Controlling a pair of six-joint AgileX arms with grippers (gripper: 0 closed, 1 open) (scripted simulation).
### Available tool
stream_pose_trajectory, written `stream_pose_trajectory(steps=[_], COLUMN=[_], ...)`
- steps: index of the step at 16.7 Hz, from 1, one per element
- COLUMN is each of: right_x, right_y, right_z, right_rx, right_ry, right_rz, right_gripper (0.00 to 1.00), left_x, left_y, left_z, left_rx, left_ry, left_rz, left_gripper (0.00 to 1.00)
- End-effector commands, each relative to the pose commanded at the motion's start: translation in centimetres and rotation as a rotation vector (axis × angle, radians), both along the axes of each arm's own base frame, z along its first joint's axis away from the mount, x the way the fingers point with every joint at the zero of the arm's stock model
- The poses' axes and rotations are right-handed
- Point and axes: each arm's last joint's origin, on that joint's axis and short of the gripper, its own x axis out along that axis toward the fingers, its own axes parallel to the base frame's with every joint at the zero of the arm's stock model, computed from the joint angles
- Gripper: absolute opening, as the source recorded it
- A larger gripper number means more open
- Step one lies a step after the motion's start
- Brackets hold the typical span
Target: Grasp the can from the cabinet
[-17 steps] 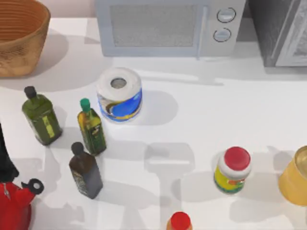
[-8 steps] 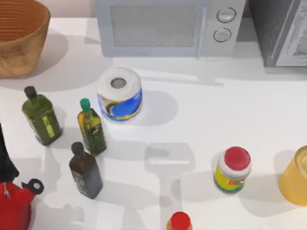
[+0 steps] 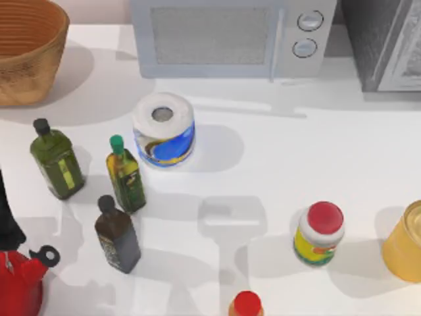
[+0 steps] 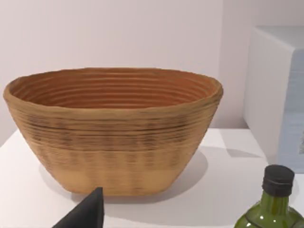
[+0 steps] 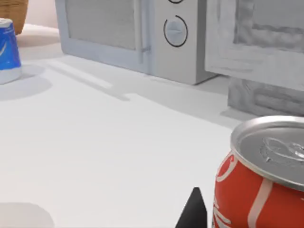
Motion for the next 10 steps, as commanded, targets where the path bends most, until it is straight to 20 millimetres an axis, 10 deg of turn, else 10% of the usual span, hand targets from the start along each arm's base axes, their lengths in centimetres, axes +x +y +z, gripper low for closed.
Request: stream_pose_trajectory(steps=[10], right_x=[0.12], right_y=[-0.29], right_z=[-0.24], right_rx=[-0.031], right_ry=[-0.067], right_rz=[0.017], right_gripper=[0.0], left_x=[0.0], left_y=[0.0], left_z=[0.0], left_rx=[0.0], left_ry=[0.0], left_rz=[0.0], left_gripper=[1.0])
